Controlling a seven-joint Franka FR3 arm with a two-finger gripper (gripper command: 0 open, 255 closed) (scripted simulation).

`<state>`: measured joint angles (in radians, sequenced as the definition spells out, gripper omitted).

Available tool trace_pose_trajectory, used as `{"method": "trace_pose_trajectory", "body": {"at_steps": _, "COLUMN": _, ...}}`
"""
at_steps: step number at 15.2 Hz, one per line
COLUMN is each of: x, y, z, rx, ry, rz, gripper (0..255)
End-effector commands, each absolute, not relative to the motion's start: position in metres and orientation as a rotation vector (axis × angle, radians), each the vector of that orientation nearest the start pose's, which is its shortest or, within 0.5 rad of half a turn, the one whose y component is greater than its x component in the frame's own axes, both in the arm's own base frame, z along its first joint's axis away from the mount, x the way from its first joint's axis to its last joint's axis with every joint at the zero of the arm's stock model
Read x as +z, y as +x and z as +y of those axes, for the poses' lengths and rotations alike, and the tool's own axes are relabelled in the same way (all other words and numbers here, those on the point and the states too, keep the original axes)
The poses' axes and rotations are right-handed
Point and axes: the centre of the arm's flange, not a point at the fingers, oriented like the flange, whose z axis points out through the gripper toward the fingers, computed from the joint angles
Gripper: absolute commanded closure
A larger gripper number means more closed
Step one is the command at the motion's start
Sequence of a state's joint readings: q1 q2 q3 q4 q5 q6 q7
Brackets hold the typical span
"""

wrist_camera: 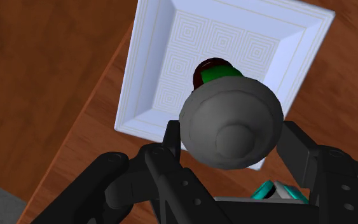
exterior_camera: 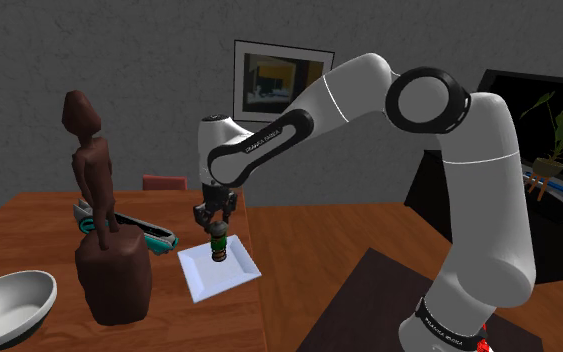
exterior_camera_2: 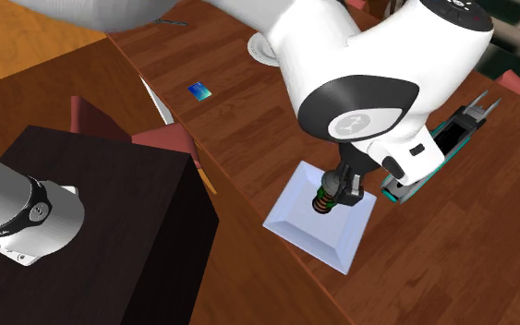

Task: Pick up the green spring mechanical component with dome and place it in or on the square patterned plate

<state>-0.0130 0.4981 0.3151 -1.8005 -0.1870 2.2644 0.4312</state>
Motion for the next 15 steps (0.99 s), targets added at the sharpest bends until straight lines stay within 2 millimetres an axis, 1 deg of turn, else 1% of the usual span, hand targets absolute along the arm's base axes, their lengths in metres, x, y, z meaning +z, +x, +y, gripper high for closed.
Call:
{"method": "trace_pose_trajectory", "body": {"at_steps": 1, "x": 0.270, "y": 0.628, "z": 0.174, "rx": 0.008, "ry": -3.137, "rz": 0.069, "gripper": 255}}
{"method": "trace_pose_trajectory", "body": {"at_steps": 4, "x": 0.255, "y": 0.628, "z": 0.174, "rx": 0.008, "ry": -3.137, "rz": 0.069, "gripper": 255}}
{"method": "trace_pose_trajectory", "body": {"at_steps": 11, "x": 0.255, "y": 0.628, "z": 0.174, "rx": 0.008, "ry": -3.137, "rz": 0.069, "gripper": 255}}
{"method": "trace_pose_trajectory", "body": {"at_steps": 12, "x": 0.255, "y": 0.628, "z": 0.174, "rx": 0.008, "ry": -3.137, "rz": 0.069, "gripper": 0}}
{"method": "trace_pose_trajectory", "body": {"at_steps": 15, "x": 0.255, "y": 0.628, "z": 0.174, "rx": 0.008, "ry": -3.137, "rz": 0.069, "gripper": 0}}
